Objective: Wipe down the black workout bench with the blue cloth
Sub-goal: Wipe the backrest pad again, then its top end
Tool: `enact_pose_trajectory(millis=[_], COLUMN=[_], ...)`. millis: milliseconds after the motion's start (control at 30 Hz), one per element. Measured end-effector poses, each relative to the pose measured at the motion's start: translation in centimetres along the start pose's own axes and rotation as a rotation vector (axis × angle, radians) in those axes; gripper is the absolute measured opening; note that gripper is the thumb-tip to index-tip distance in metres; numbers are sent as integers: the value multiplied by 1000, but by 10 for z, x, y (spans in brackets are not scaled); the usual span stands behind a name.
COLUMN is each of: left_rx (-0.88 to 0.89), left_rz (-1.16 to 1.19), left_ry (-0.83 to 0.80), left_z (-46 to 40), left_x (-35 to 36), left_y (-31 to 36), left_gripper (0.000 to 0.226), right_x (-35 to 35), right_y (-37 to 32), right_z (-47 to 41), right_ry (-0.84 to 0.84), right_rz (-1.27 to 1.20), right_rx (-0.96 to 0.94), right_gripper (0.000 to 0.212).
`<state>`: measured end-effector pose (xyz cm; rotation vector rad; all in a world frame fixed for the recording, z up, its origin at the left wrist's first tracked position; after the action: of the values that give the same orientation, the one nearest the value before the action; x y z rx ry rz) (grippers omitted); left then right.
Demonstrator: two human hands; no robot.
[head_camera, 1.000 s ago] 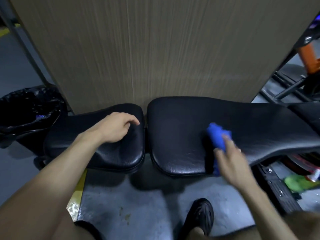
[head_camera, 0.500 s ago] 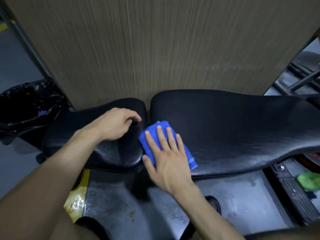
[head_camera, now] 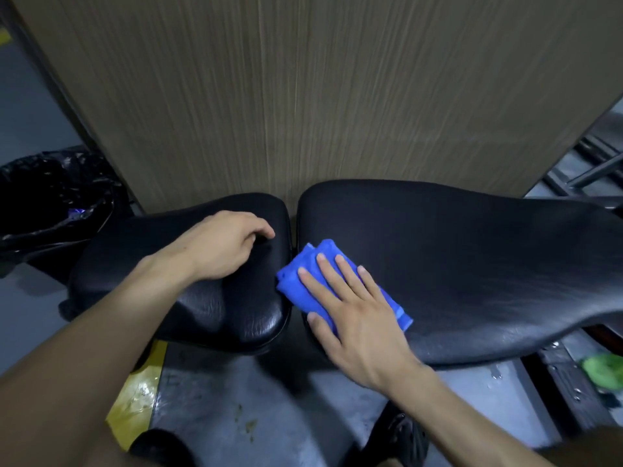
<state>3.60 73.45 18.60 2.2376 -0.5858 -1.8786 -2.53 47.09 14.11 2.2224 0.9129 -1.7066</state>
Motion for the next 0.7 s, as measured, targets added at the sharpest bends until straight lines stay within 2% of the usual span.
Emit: enact_pose_trajectory(millis=[33,100,167,233,300,367,433,500,600,667,700], left_rx=[2,1,-3,-11,-13,-5,-14,-24,-22,-33,-34], left_rz=[-1,-5,-3,4,2,-6,-4,-3,-10,-11,-15], left_ry=[1,-4,-7,1,17,51,84,110,99,96,103], left_z=[-2,-2,1,5,5,1,-6,-10,-11,-12,-13], left_x=[1,2,1,-2,-2,-1,-1,0,2,4,4], left_y=[1,4,6,6,4,1,-2,-1,5,6,5], left_gripper=[38,38,39,41,42,42,40,41,42,41,41], right_x=[-4,-1,1,8,21,26,25,25,35,39,43], right_y=[11,59,108,118,82,33,14,38,94,103,95], right_z=[-9,-47,-96,-129,-135,-113,-91,-112,-185,-214,-217], right_ry=[-17,43,71,48,63,72,17,-11,-8,-25,-29], right_rz=[-44,11,114,158,181,67,-51,-62,47,78,97], right_rx=[-21,81,320,502,399,105,-59,-41,205,335,315], right_gripper=[61,65,68,64,64,67,62,59,58,59,59])
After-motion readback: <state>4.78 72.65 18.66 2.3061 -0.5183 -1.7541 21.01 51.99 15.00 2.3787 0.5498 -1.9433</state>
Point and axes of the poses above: each hand's wrist, its own z-axis away from the middle knuckle, its own x-axis out of the palm, y = z × x, the point moved 1 cm from there along -z, towards the middle knuckle, and after that the axes turned 14 degrees about y, right-handed, at the moved point
